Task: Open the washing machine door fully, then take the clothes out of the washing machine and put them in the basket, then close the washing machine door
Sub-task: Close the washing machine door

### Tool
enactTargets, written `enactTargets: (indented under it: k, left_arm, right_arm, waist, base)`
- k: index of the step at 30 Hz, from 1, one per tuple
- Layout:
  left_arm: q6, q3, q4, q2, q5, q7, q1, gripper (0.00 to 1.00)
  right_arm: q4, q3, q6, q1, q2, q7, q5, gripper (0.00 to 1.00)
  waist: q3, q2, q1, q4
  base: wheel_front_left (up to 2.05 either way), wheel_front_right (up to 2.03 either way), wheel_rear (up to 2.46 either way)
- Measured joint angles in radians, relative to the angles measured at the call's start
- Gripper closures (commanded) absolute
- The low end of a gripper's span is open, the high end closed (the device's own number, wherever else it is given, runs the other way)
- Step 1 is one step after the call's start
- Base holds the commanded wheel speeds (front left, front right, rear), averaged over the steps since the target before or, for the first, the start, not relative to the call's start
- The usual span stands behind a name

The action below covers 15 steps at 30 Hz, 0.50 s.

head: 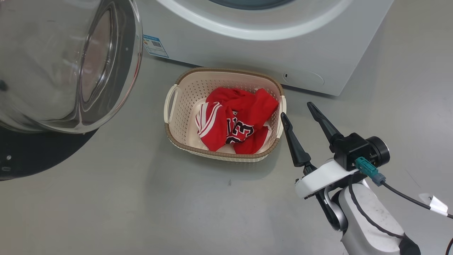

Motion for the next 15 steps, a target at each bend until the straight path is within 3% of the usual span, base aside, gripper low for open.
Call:
enactTargets:
  k: [15]
  left_arm:
    - [-0.027, -0.018, -0.023, -0.034, -0.049, 0.185, 0.058, 1.0]
  right_arm:
    - [0.008, 0.004, -0.001, 0.005, 0.002, -0.001, 0.015, 0.0]
  waist:
    - [-0.031, 0.0, 0.0, 0.005]
  base:
    - [0.0, 0.0, 0.0]
